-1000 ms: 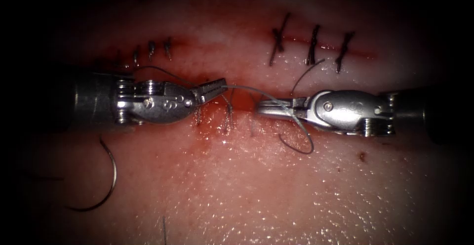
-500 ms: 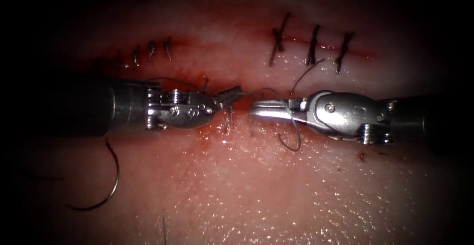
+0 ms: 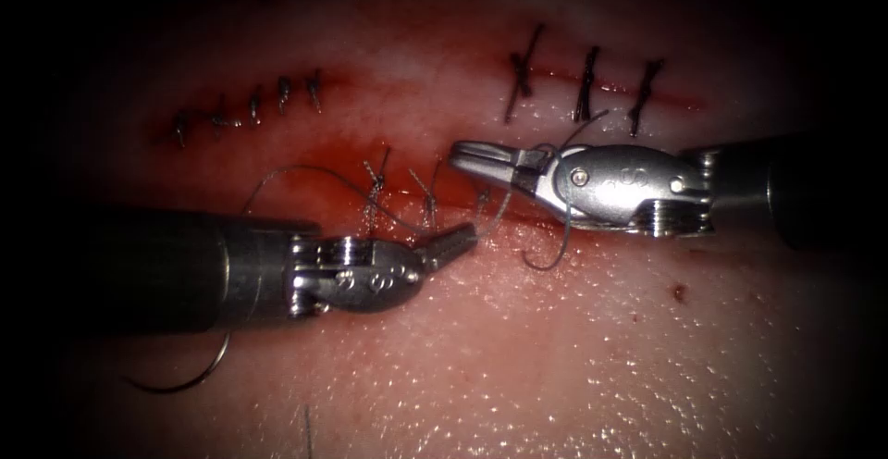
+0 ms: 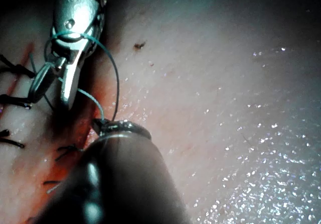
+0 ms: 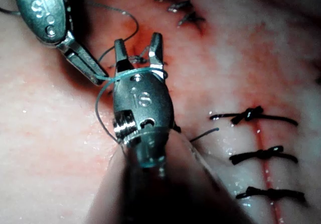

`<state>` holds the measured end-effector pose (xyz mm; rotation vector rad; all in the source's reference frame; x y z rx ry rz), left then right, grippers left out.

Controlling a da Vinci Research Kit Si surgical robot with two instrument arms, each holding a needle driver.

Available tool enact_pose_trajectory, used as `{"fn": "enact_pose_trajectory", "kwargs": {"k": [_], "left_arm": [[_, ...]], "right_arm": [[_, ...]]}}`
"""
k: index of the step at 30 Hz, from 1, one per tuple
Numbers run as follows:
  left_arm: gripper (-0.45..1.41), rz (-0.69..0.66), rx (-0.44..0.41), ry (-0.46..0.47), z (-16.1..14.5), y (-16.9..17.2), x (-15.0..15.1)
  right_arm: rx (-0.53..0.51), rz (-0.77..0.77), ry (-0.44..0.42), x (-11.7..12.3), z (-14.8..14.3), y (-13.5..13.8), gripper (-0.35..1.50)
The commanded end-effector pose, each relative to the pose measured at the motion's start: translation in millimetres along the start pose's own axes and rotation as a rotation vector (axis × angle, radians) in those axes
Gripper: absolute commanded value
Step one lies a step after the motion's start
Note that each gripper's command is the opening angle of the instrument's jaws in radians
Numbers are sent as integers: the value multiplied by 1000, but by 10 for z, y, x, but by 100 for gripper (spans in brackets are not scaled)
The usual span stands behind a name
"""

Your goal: Wound Closure

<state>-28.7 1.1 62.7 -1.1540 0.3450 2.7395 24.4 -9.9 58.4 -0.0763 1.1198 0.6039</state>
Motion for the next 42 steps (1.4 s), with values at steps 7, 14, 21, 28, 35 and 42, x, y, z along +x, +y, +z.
{"fn": "enact_pose_trajectory", "kwargs": {"k": [7, 14, 21, 28, 35, 42], "left_arm": [[-45, 10, -6, -30, -12, -5, 0], [-45, 83, -6, -30, -10, -24, 7], [-45, 94, -1, -30, -4, -50, 11], [-45, 111, -37, -52, 32, -63, -4], [-45, 151, -85, -40, 52, -53, -29], [-45, 150, -109, -17, 60, -43, -42]], "right_arm": [[45, -32, -169, -32, 16, -9, 125], [251, -17, -259, -59, 17, -26, 88], [441, 13, -243, -65, 11, -38, -35], [495, 43, -103, -60, 10, -37, -35], [501, 121, 25, -62, 11, -31, -25], [506, 261, 226, -65, 6, -22, 52]]}}
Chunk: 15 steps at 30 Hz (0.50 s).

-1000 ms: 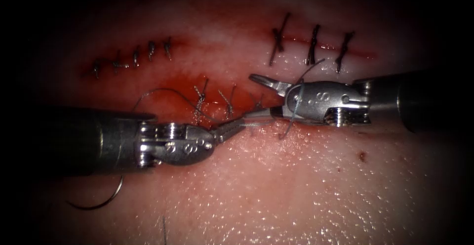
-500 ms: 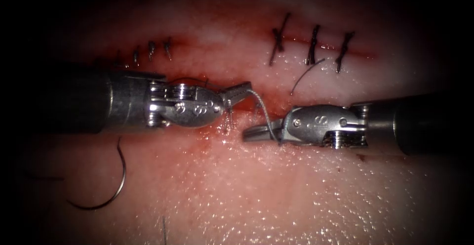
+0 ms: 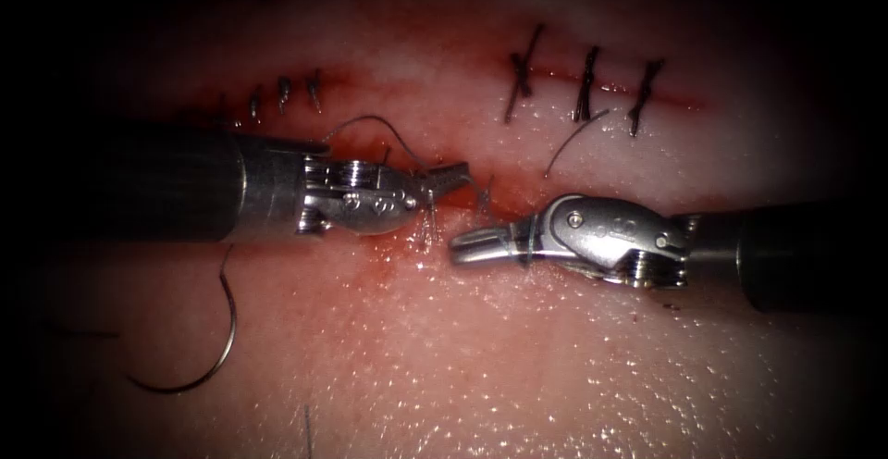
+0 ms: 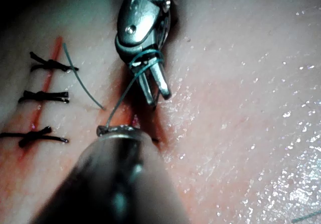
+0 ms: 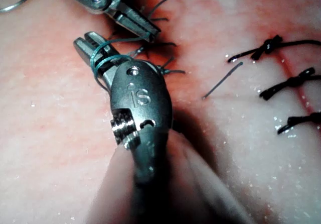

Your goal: Wound Closure

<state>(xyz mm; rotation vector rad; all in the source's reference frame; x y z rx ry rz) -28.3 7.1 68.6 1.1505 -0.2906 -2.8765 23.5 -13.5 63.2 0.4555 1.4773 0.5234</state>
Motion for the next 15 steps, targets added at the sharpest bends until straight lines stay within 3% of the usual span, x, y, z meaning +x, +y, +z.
{"fn": "enact_pose_trajectory", "kwargs": {"k": [1, 4, 8, 9, 11, 14, 15], "left_arm": [[-45, -5, -1, 4, 7, 7, 0], [-45, -11, -8, 23, 6, 13, 0], [-45, -15, -9, 34, 7, 29, 2], [-45, -21, -7, 37, 10, 42, 5], [-45, -24, -6, 38, 12, 46, 7], [-45, -24, -2, 36, 15, 60, 16], [-45, -24, -2, 36, 15, 60, 16]], "right_arm": [[-11, 20, 45, -9, 4, 0, 61], [-49, 47, 120, -8, -2, 6, 76], [-97, 87, 203, -7, -10, 14, 83], [-157, 101, 228, -7, -11, 18, 93], [-179, 102, 229, -7, -10, 19, 96], [-322, 102, 241, -7, -15, 20, 96], [-322, 102, 241, -7, -15, 20, 96]]}}
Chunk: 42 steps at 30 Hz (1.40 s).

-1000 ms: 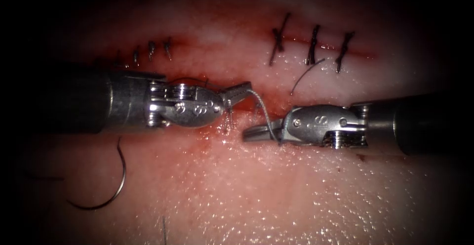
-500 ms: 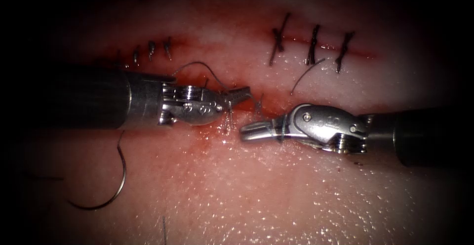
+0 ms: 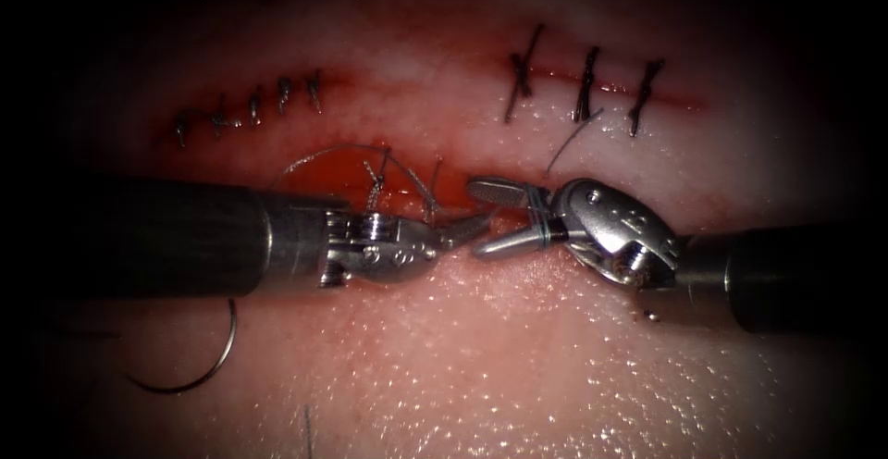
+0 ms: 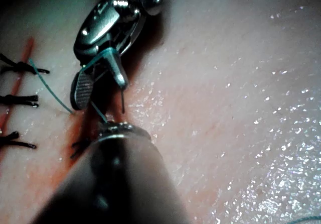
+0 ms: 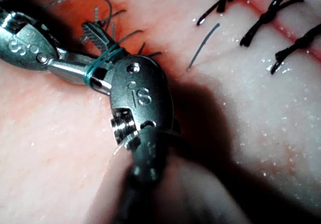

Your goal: Wound Closure

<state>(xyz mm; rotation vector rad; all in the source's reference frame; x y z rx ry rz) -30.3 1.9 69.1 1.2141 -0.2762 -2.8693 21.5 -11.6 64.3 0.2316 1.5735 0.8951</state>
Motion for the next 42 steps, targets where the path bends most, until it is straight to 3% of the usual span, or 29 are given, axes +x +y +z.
{"fn": "enact_pose_trajectory", "kwargs": {"k": [1, 5, 8, 9, 12, 21, 25, 32, 42], "left_arm": [[-45, -2, 0, -2, 6, 9, 3], [-45, -26, 3, -7, 5, 16, 10], [-45, -34, 13, -25, 5, 21, 17], [-45, -36, 17, -31, 6, 24, 21], [-45, -41, 24, -42, 11, 25, 27], [-45, -50, 36, -55, 24, 22, 35], [-45, -55, 39, -62, 32, 16, 36], [-45, -63, 37, -67, 43, 0, 33], [-45, -76, 42, -69, 56, -18, 35]], "right_arm": [[-44, -4, 7, -9, -1, -1, 94], [-158, -21, 1, -8, -12, 1, 93], [-261, -39, -53, -6, -22, 4, 93], [-323, -30, -95, -6, -31, 8, 81], [-392, 21, -129, -9, -43, 14, 76], [-488, 133, -88, -18, -61, 30, 78], [-560, 257, -54, -17, -66, 38, 74], [-685, 370, -62, -22, -74, 44, 47], [-725, 388, -53, -23, -85, 59, 41]]}}
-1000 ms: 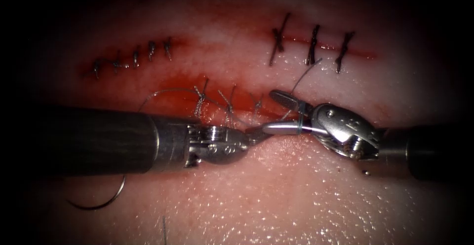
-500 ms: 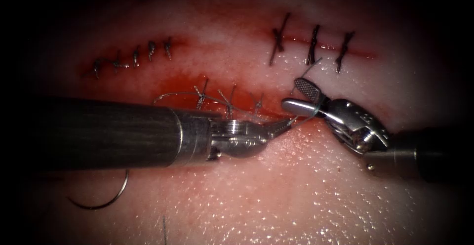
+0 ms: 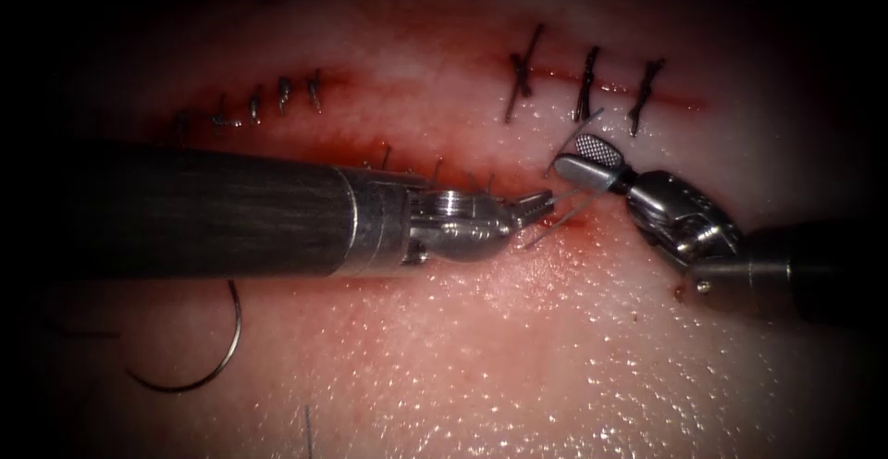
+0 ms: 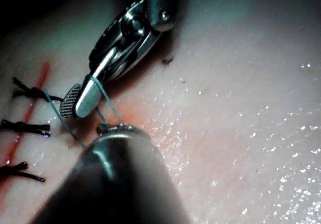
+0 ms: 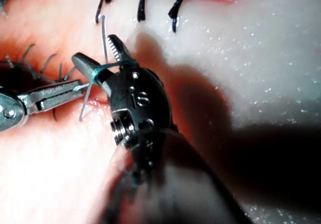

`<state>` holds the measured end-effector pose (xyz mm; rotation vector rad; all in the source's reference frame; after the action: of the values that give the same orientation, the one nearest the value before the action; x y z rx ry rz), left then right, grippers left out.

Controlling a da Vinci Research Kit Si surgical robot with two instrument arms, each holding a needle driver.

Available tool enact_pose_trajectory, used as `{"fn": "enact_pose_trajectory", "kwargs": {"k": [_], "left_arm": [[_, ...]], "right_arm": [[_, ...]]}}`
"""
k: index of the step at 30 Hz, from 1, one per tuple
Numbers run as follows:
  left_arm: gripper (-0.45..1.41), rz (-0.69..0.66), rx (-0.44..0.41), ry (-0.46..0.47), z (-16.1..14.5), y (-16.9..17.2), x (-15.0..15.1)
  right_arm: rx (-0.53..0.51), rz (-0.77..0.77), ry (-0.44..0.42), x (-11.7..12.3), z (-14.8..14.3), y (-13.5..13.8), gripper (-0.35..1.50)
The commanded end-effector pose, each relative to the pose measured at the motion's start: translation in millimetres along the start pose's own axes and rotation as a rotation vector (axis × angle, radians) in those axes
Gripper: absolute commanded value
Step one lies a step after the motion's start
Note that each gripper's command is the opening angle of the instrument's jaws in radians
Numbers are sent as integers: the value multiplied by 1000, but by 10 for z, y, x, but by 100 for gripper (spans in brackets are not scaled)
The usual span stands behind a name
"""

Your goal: Wound Closure

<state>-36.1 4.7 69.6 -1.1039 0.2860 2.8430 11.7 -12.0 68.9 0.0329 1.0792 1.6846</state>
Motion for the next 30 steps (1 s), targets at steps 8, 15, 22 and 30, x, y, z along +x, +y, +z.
{"fn": "enact_pose_trajectory", "kwargs": {"k": [8, 15, 22, 30], "left_arm": [[-45, -3, 0, -4, 13, 0, 1], [-45, 2, -9, 2, 10, -2, -5], [-45, 8, -33, -11, 9, -10, -15], [-45, -2, -54, -46, 14, -38, -38]], "right_arm": [[-12, 15, 18, -2, 18, 1, 41], [1, 8, 21, -7, 30, -10, -8], [-38, -78, -13, -16, 37, -20, -35], [-25, -112, -8, -21, 16, -33, -35]]}}
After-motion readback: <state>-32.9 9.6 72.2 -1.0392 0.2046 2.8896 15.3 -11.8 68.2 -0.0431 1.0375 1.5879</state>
